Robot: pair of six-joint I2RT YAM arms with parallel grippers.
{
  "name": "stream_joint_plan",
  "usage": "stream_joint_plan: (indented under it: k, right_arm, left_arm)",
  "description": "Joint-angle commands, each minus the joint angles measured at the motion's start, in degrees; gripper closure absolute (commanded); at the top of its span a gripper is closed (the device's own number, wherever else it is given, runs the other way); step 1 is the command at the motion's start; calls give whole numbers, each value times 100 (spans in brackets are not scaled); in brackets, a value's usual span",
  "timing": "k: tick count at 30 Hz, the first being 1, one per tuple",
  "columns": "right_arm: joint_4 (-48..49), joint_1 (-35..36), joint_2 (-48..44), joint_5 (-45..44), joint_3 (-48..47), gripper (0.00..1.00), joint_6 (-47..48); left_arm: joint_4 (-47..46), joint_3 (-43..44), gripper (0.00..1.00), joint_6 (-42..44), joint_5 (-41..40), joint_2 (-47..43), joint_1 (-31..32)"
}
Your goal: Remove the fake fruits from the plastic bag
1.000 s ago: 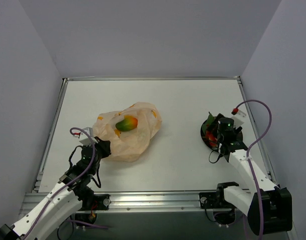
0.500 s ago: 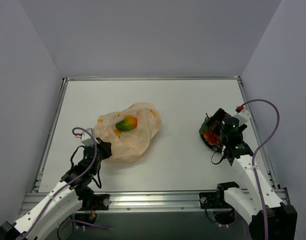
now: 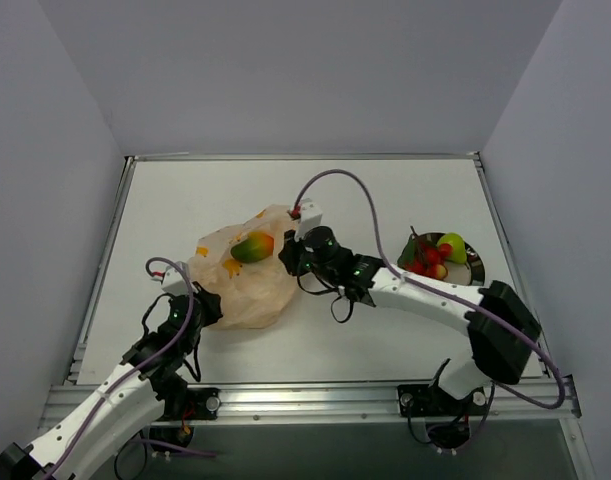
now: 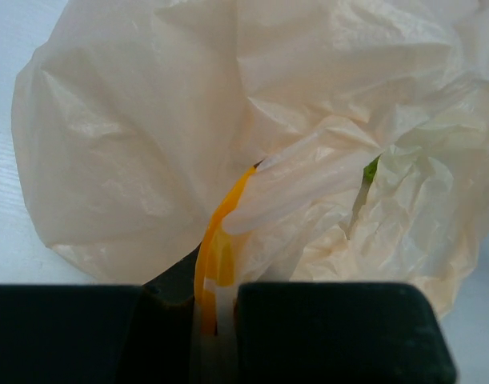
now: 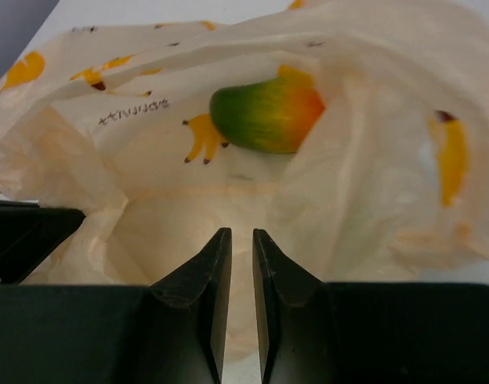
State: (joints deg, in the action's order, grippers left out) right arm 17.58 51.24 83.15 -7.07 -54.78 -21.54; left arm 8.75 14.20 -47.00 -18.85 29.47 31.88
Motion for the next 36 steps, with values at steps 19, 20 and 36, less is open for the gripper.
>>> stream_joint_plan:
  k: [19, 20, 36]
  right_arm:
    - [-597, -571, 3566, 2578, -3406, 24, 3358]
    - [-668, -589, 3672, 2831, -3529, 21, 3341]
    - [-835, -501, 4481, 3098, -3838, 0, 3332]
  left_arm:
    - [4, 312, 98, -2, -110, 49, 38]
    - [-5, 312, 98, 7, -110, 76, 29]
    - [118, 268, 98, -37, -259, 155, 29]
